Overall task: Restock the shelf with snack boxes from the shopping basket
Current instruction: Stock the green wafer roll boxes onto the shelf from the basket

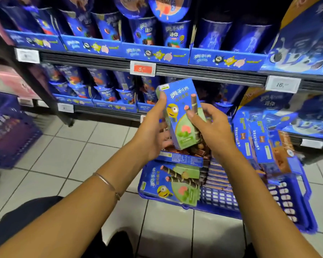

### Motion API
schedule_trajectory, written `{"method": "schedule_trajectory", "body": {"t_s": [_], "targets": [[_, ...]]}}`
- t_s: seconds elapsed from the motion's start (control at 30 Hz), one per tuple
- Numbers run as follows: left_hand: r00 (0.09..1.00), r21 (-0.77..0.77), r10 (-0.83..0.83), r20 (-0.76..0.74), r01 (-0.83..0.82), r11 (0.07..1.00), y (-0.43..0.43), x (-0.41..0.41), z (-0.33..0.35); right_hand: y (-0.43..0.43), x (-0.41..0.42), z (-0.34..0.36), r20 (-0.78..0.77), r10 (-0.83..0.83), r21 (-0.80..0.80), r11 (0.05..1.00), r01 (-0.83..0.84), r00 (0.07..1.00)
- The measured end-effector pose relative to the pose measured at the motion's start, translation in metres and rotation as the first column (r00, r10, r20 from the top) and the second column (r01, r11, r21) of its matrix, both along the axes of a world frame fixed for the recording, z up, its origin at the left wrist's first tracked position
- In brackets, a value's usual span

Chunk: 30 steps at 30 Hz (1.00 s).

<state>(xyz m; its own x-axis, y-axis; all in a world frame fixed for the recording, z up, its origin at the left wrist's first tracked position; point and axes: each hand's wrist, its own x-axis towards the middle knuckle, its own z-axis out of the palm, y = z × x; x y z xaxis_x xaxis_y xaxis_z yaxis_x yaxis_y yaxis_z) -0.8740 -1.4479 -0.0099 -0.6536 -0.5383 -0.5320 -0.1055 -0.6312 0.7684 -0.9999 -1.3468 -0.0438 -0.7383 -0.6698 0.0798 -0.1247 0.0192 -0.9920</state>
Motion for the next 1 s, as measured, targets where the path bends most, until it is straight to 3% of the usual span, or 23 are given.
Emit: {"method": "schedule_trajectory", "body": {"t_s": [0.1, 0.2, 0.33, 0.43, 0.53, 0.6, 0.67, 0.77, 0.9, 1.0], "targets": [[0.991, 0.041, -0.004, -0.130, 0.010, 0.999, 0.005, -0.001, 0.007, -0.002, 0.025, 0.002, 0.080, -0.022, -0.022, 0.999, 0.024, 0.997], [0.997, -0.047, 0.073, -0.022, -0.074, 0.996, 0.006, -0.004, 0.004, 0.007, 0.031, -0.005, 0.008, -0.086, 0.040, 0.996, 0.085, 0.996], [0.988, 0.059, 0.155, -0.025, -0.154, 0.986, -0.006, -0.003, 0.001, 0.052, 0.054, -0.032, -0.017, -0.098, 0.033, 0.995, 0.098, 0.995], [0.983, 0.041, 0.181, -0.014, -0.181, 0.983, -0.015, -0.003, 0.000, 0.074, 0.082, -0.063, -0.147, 0.061, 0.271, 0.962, -0.019, 0.987], [0.985, 0.040, 0.171, -0.009, -0.170, 0.985, -0.018, -0.002, -0.005, 0.079, 0.095, -0.081, -0.386, 0.343, 0.562, 0.824, -0.077, 0.856], [0.987, 0.057, 0.158, -0.005, -0.158, 0.986, -0.020, -0.001, -0.010, 0.078, 0.097, -0.085, -0.420, 0.449, 0.655, 0.752, -0.080, 0.789], [0.989, 0.063, 0.149, -0.003, -0.148, 0.987, -0.020, -0.001, -0.013, 0.076, 0.097, -0.087, -0.397, 0.477, 0.689, 0.720, -0.089, 0.784], [0.990, 0.062, 0.139, -0.010, -0.138, 0.988, -0.022, 0.000, -0.009, 0.078, 0.096, -0.081, -0.392, 0.442, 0.654, 0.751, -0.093, 0.807], [0.985, -0.001, 0.164, -0.057, -0.164, 0.986, -0.035, 0.005, 0.002, 0.085, 0.093, -0.060, -0.096, 0.180, 0.423, 0.898, -0.123, 0.979], [0.968, -0.081, 0.241, -0.076, -0.247, 0.966, -0.043, 0.015, 0.013, 0.085, 0.085, -0.046, 0.050, -0.042, 0.273, 0.962, 0.027, 0.998]]}}
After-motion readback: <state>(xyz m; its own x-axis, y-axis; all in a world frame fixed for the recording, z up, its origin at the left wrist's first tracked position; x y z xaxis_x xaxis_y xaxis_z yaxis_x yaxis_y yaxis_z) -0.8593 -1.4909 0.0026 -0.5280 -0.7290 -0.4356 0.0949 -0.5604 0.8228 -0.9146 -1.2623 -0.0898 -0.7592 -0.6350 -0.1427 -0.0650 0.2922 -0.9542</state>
